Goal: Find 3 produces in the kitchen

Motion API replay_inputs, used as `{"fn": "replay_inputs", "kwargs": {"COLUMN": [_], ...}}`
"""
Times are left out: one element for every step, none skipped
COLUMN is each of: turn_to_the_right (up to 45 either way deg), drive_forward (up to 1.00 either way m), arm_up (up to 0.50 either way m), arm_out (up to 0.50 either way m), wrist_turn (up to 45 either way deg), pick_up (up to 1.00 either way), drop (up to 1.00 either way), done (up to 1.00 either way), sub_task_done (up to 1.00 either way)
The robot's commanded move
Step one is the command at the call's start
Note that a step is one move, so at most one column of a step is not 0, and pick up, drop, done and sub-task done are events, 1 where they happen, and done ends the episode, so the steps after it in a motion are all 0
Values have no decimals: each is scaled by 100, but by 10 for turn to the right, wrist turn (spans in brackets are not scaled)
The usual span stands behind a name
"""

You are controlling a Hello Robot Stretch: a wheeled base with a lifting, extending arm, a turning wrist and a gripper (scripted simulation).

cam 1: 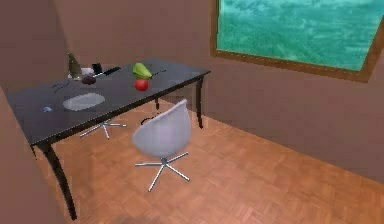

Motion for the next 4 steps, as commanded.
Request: {"fn": "replay_inputs", "kwargs": {"turn_to_the_right": [-30, 0, -60, 0], "drive_forward": [0, 55, 0, 25], "arm_up": [0, 0, 0, 0], "arm_out": [0, 0, 0, 0], "wrist_turn": [0, 0, 0, 0], "pick_up": [0, 0, 0, 0], "drop": [0, 0, 0, 0], "done": [0, 0, 0, 0], "sub_task_done": [0, 0, 0, 0]}}
